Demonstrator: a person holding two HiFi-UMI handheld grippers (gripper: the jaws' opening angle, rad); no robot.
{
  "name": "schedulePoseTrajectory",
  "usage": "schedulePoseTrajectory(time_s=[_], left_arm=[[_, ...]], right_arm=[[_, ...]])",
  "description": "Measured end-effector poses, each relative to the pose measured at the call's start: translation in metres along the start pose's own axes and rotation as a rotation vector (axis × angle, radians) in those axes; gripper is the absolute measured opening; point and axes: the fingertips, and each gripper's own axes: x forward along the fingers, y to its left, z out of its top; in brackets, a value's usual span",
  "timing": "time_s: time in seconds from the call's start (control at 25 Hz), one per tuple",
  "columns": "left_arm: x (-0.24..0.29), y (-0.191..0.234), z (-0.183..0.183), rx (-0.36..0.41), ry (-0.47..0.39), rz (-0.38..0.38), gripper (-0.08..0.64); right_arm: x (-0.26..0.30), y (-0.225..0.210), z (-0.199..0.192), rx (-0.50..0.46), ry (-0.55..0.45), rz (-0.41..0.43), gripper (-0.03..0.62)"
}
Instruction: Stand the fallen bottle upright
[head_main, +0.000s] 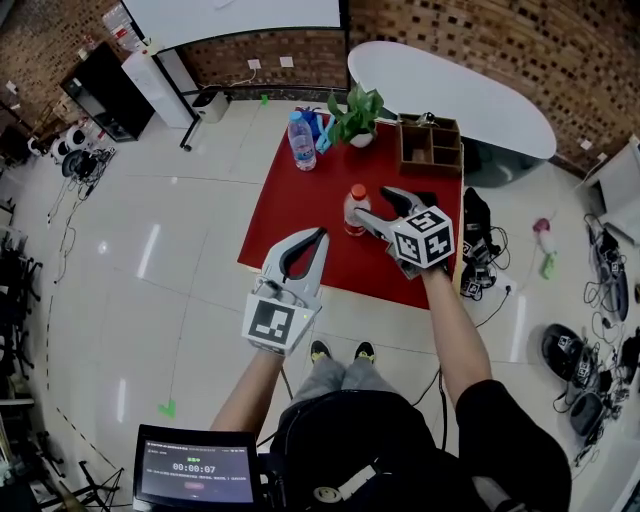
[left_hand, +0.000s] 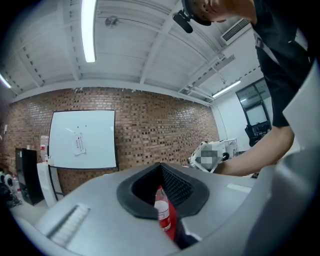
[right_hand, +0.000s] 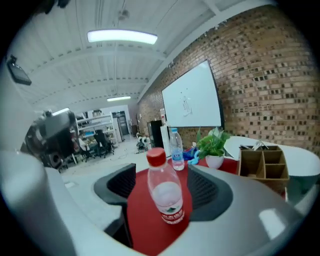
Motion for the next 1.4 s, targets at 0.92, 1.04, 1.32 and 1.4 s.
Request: schedulePoseTrajectory(time_s=[0.92,1.04,1.32,1.4], left_arm=[[-0.166,-0.115,0.018,0.012,-0.086,-0.112,0.0],[-0.218,-0.127,0.019,0.013,-0.118,-0.101,0.0],[-0.301,-0.149,0.032,0.002,-0.136,-0.093,0.0],[-0.313,-0.151,0.037,0.001,-0.144,-0.081,0.0]], right_arm=[[-0.173,0.274,-0.023,-0.098,-0.251,-0.007,0.003],[-0.189,0.324,-0.033,-0.118,-0.259,-0.022,0.003],[-0.214,0.406,-0.04,-0.143,-0.261,-0.028,0.003],[-0.217,0.419,-0.041,-0.139,-0.262,-0.018,0.003]])
